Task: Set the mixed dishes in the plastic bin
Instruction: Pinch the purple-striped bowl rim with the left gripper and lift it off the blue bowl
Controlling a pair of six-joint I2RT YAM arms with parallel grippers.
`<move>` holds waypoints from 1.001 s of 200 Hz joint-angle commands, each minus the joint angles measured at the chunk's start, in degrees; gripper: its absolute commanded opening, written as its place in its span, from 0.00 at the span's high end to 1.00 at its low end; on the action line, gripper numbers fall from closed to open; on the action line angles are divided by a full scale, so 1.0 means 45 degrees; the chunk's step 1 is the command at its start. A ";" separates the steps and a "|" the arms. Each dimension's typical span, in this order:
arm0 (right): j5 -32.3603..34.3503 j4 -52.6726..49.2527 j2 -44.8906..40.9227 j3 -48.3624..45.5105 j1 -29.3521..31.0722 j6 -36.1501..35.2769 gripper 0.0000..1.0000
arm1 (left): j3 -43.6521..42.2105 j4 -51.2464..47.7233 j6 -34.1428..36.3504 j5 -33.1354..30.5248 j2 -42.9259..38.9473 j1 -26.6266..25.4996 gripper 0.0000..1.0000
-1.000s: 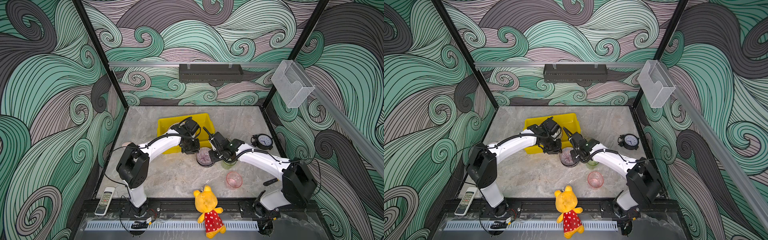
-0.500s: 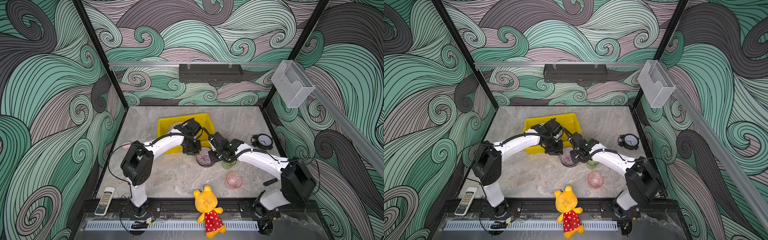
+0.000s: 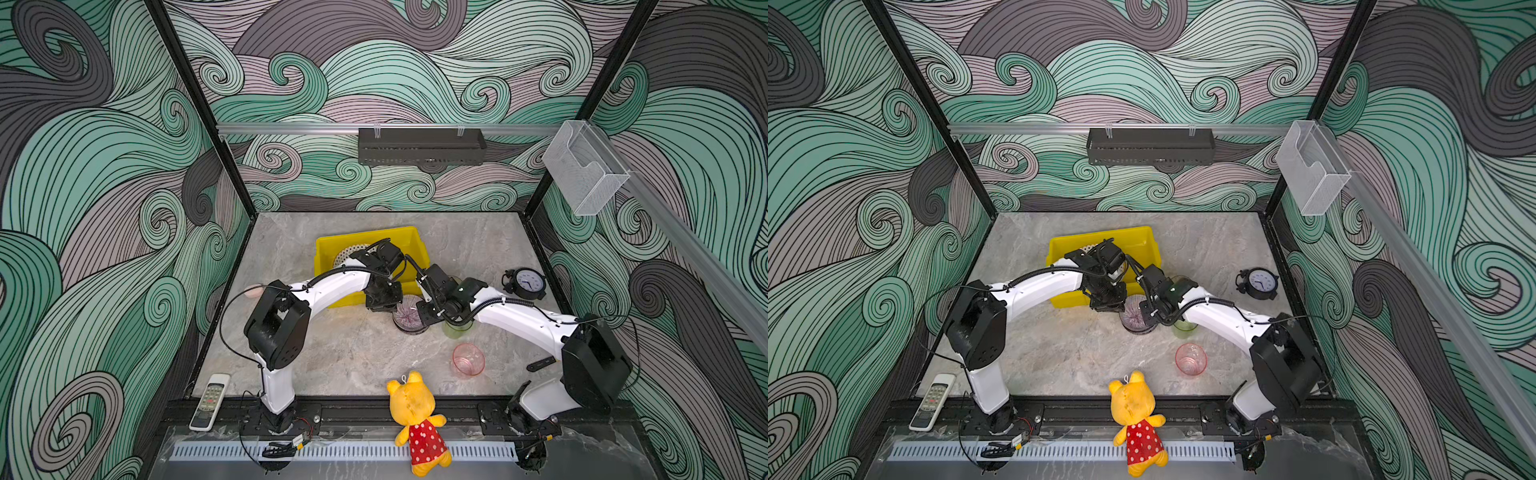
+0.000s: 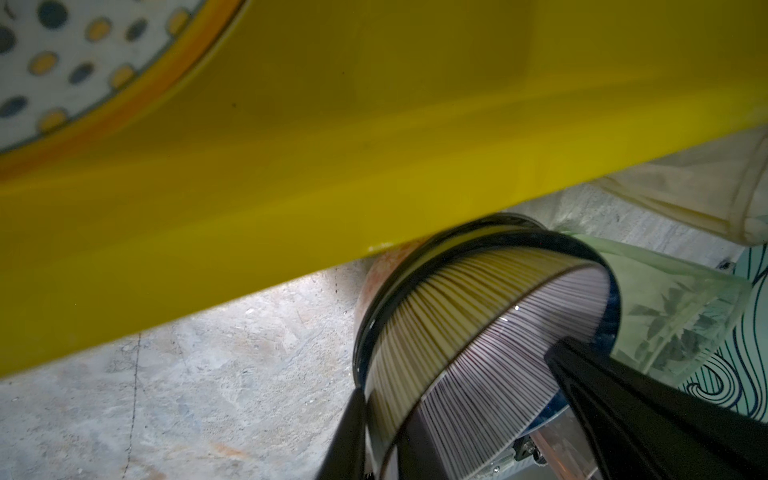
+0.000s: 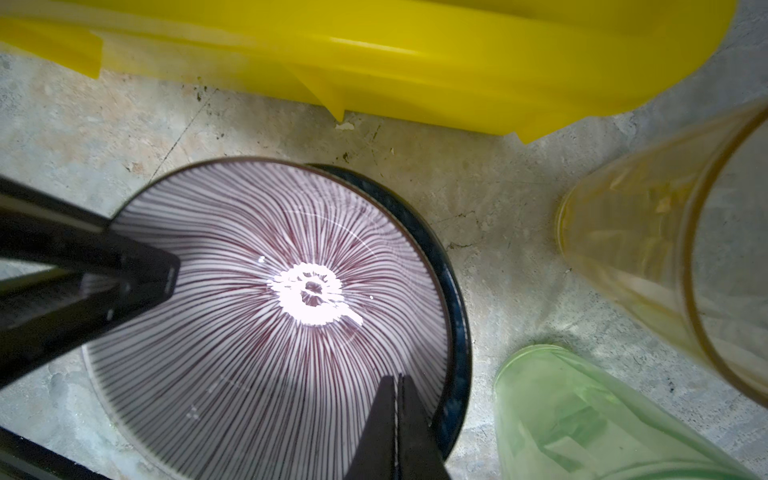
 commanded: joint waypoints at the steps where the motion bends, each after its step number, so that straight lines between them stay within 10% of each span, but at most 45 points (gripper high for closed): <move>1: -0.0098 -0.0078 -0.0352 0.0134 -0.0035 0.0190 0.92 | 0.0355 -0.0356 -0.0101 -0.0344 -0.0068 -0.0089 0.88; 200: 0.0704 -0.0239 -0.2056 0.0310 -0.0016 0.0095 0.66 | 0.0665 -0.0549 0.0426 -0.0543 -0.1035 -0.0167 1.00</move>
